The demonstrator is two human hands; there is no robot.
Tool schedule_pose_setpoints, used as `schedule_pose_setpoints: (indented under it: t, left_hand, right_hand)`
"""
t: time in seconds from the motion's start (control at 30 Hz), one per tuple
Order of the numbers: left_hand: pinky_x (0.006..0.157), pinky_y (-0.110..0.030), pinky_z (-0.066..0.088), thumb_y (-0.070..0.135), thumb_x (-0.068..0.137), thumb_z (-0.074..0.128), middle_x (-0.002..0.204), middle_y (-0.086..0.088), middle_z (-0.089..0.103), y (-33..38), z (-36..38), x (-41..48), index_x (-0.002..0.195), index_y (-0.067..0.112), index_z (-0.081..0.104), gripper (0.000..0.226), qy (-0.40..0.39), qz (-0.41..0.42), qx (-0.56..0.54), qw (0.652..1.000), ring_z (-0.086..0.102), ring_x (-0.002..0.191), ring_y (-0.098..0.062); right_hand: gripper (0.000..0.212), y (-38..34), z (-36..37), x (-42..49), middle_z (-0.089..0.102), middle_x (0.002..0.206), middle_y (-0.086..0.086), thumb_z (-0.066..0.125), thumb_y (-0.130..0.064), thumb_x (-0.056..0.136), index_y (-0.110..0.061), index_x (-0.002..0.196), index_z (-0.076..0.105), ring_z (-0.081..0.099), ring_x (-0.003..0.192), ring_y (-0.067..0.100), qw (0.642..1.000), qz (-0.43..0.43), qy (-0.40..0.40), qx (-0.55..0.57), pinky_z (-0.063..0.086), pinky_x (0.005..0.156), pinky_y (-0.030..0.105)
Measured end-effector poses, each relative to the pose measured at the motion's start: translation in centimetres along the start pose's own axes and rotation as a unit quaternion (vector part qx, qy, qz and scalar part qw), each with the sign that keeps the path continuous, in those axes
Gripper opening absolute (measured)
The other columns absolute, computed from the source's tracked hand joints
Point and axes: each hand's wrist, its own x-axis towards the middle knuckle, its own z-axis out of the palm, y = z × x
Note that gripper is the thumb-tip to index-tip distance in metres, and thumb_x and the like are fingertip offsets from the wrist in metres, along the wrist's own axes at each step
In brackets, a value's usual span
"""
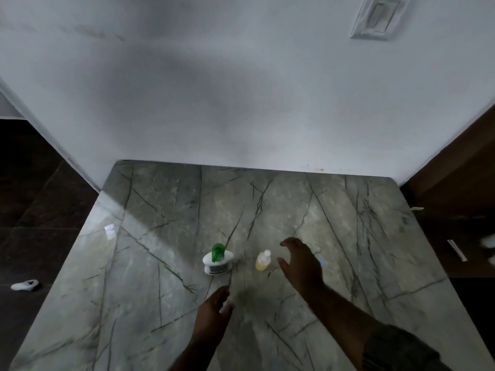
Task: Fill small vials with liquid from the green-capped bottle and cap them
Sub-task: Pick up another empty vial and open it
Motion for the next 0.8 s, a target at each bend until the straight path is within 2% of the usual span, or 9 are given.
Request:
schedule_pose_setpoints:
  t: [0.03,0.1,0.2,0.27,0.33,0.5,0.63,0.8]
  left_hand:
    - [0.082,-0.004,0.043,0.019,0.083,0.076,0.118,0.014,0.066,0.1,0.0,0.0,0.132,0.024,0.059,0.053,-0.001,0.001,0.003,1.000,0.062,0.103,0.001]
    - [0.085,-0.009,0.045,0.019,0.083,0.076,0.118,0.009,0.068,0.6,0.1,-0.2,0.133,0.022,0.058,0.053,-0.005,0.003,0.006,1.000,0.063,0.104,-0.002]
    - [0.091,-0.020,0.051,0.019,0.083,0.076,0.117,0.004,0.071,1.5,0.5,-0.3,0.133,0.019,0.058,0.053,-0.003,0.018,0.006,1.000,0.066,0.103,-0.006]
    - [0.090,-0.018,0.049,0.019,0.084,0.075,0.117,0.004,0.071,2.1,0.9,-0.5,0.133,0.021,0.057,0.052,-0.008,0.019,0.007,1.000,0.065,0.104,-0.006]
    - [0.089,-0.016,0.048,0.018,0.085,0.074,0.118,0.004,0.071,2.4,1.3,-0.6,0.133,0.021,0.057,0.052,-0.013,0.020,0.008,1.000,0.065,0.105,-0.006]
    - [0.091,-0.022,0.051,0.016,0.085,0.074,0.118,0.002,0.071,2.4,1.8,-0.9,0.133,0.019,0.058,0.051,-0.018,0.011,0.002,1.000,0.066,0.105,-0.009]
    - [0.083,-0.012,0.047,0.019,0.085,0.074,0.113,0.005,0.072,2.5,1.9,-1.1,0.130,0.021,0.060,0.048,-0.020,0.008,0.013,1.000,0.065,0.100,-0.003]
    - [0.079,-0.005,0.044,0.019,0.084,0.074,0.113,0.006,0.071,3.3,2.0,-1.4,0.130,0.023,0.060,0.048,-0.040,0.013,0.005,0.999,0.065,0.101,-0.002]
  right_hand:
    - [0.042,0.6,-1.2,0.0,0.059,0.128,-0.005,0.069,-0.035,0.086,-0.023,0.125,0.060,0.057,0.118,0.018,0.999,0.005,0.034,-0.025,0.051,0.089,0.030]
    - [0.042,2.0,-3.3,0.0,0.057,0.131,-0.006,0.068,-0.037,0.086,-0.025,0.126,0.059,0.055,0.119,0.018,0.996,0.042,0.037,-0.064,0.051,0.089,0.032]
    - [0.046,4.2,-4.6,-0.1,0.049,0.140,-0.007,0.066,-0.036,0.088,-0.029,0.132,0.054,0.053,0.121,0.018,0.988,0.102,-0.060,-0.099,0.050,0.095,0.034]
    - [0.041,5.1,-4.4,-0.1,0.053,0.135,-0.005,0.065,-0.029,0.089,-0.029,0.129,0.056,0.059,0.114,0.019,0.982,0.130,-0.107,-0.087,0.051,0.093,0.031]
    - [0.036,5.7,-3.9,-0.2,0.057,0.130,-0.003,0.059,-0.021,0.092,-0.028,0.127,0.059,0.063,0.109,0.020,0.979,0.145,-0.122,-0.081,0.051,0.090,0.028]
    - [0.035,6.5,-3.1,-0.4,0.063,0.119,-0.001,0.050,-0.012,0.092,-0.027,0.120,0.063,0.063,0.104,0.020,0.979,0.134,-0.121,-0.090,0.043,0.080,0.022]
    - [0.030,6.3,-3.2,-0.5,0.064,0.115,0.001,0.050,-0.014,0.094,-0.023,0.118,0.064,0.064,0.100,0.021,0.983,0.116,-0.108,-0.090,0.051,0.084,0.026]
    - [0.021,3.6,-3.8,-1.3,0.065,0.110,0.001,0.054,-0.020,0.093,-0.020,0.111,0.066,0.064,0.101,0.019,0.988,0.073,-0.103,-0.085,0.051,0.085,0.027]
